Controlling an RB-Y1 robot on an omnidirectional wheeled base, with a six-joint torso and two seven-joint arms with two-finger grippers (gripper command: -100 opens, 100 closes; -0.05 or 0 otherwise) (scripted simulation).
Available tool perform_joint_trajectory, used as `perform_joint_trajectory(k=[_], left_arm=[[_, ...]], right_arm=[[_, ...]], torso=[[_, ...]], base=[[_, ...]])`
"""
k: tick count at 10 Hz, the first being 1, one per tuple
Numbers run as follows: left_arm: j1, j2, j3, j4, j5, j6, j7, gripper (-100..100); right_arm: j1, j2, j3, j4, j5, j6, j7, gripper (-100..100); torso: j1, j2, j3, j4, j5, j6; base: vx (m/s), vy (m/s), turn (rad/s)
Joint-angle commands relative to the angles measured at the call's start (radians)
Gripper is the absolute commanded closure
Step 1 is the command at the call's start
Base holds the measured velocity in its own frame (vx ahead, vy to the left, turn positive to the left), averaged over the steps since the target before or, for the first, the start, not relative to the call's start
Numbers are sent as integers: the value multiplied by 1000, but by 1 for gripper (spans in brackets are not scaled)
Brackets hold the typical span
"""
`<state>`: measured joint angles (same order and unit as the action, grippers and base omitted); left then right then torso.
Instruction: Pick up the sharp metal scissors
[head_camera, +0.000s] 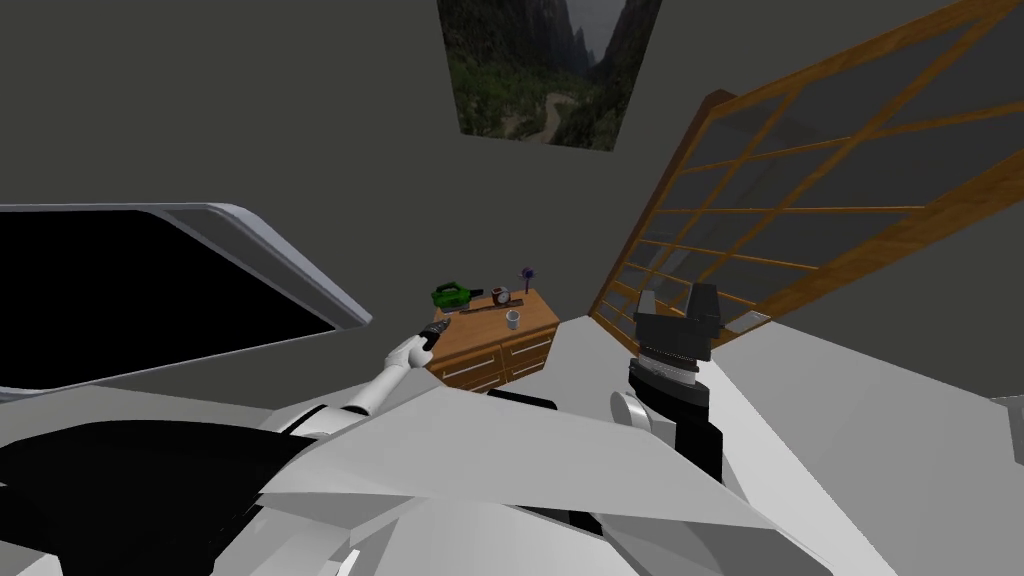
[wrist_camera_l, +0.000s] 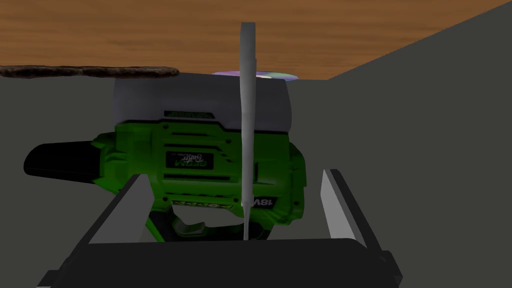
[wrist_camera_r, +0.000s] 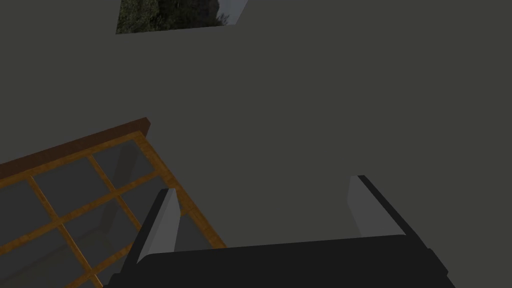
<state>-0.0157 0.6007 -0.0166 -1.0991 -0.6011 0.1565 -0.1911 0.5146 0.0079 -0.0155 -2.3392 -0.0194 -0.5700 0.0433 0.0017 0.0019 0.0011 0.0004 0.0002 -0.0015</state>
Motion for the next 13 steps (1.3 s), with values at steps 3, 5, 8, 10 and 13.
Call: perform_joint_trajectory(k=[3, 5, 8, 10, 13], left_arm=[[-87, -12, -58, 65, -77, 1, 86, -100], [-140, -25, -90, 113, -117, -3, 136, -100], [-193, -37, -123, 160, -182, -7, 186, -100], [-247, -50, -156, 208, -235, -11, 236, -100], [-300, -62, -188, 256, -287, -15, 285, -100]], right_arm=[[0, 0, 0, 0, 0, 0, 0, 0], [0, 0, 0, 0, 0, 0, 0, 0], [0, 0, 0, 0, 0, 0, 0, 0], [0, 0, 0, 0, 0, 0, 0, 0], [0, 0, 0, 0, 0, 0, 0, 0]], torso=[[0, 0, 0, 0, 0, 0], [0, 0, 0, 0, 0, 0], [0, 0, 0, 0, 0, 0], [0, 0, 0, 0, 0, 0], [-1, 0, 0, 0, 0, 0]], base=[[-6, 18, 125], [-9, 22, 105], [-4, 13, 83], [-6, 20, 108], [-3, 13, 78]])
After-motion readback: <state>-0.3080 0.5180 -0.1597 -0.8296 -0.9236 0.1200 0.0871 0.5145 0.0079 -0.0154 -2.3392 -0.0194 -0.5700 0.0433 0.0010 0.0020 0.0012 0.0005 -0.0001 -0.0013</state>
